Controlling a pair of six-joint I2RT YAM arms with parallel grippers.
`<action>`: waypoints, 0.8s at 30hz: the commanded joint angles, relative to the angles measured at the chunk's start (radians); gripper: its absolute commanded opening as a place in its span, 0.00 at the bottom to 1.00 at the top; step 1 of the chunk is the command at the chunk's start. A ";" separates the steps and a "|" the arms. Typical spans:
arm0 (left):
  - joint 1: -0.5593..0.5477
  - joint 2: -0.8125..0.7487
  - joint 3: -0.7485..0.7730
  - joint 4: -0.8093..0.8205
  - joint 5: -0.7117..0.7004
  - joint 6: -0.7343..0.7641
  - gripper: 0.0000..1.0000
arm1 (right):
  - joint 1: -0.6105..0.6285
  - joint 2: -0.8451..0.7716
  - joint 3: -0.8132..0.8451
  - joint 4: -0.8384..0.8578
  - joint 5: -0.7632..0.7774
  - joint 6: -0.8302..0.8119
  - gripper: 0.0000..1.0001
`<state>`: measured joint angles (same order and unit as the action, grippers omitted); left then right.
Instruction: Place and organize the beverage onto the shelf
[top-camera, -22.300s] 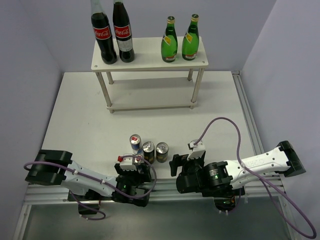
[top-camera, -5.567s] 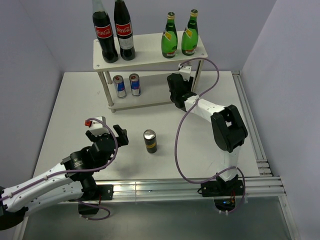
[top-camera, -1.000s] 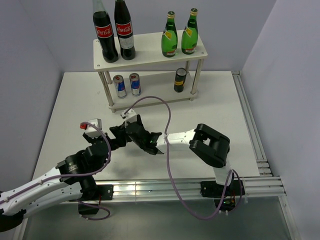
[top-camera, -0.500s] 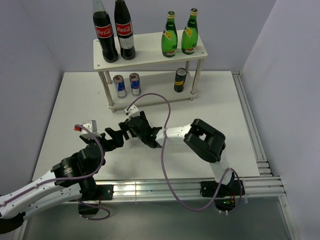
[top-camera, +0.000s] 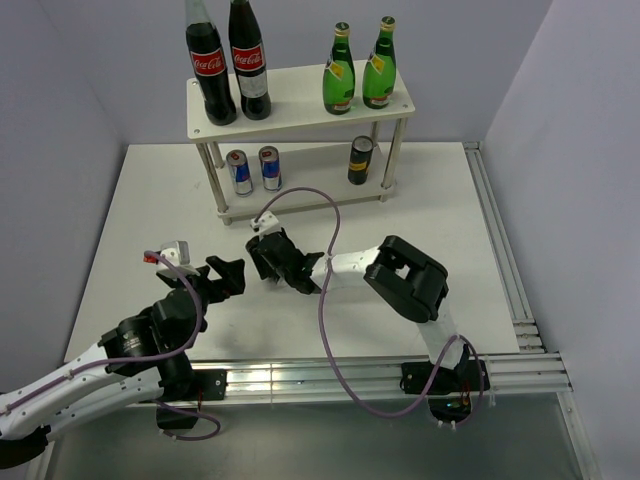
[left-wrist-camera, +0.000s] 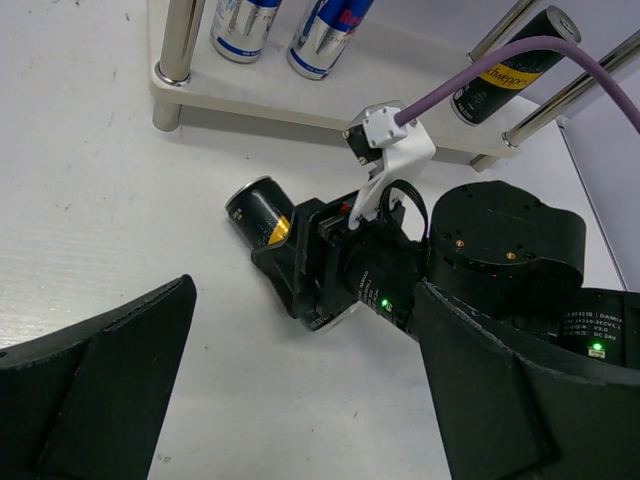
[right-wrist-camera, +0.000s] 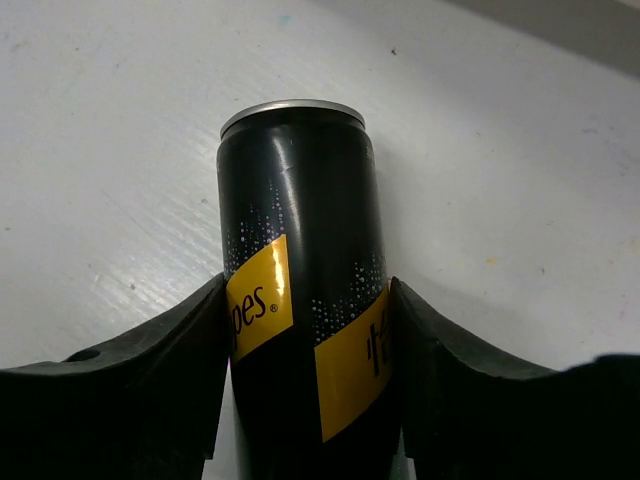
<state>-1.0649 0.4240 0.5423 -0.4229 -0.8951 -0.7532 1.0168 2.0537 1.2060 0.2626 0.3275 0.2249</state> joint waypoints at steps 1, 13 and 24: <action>-0.004 -0.008 -0.012 0.032 0.005 0.003 0.97 | 0.009 0.006 -0.002 -0.104 -0.071 0.021 0.03; -0.006 0.010 -0.010 0.035 0.004 0.008 0.97 | 0.049 -0.346 -0.051 -0.083 0.025 0.004 0.00; -0.006 0.131 -0.001 0.148 0.085 0.115 0.98 | 0.085 -0.842 -0.192 -0.012 0.088 -0.056 0.00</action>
<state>-1.0664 0.5034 0.5316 -0.3805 -0.8711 -0.7212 1.0935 1.2972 1.0370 0.1585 0.3794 0.1905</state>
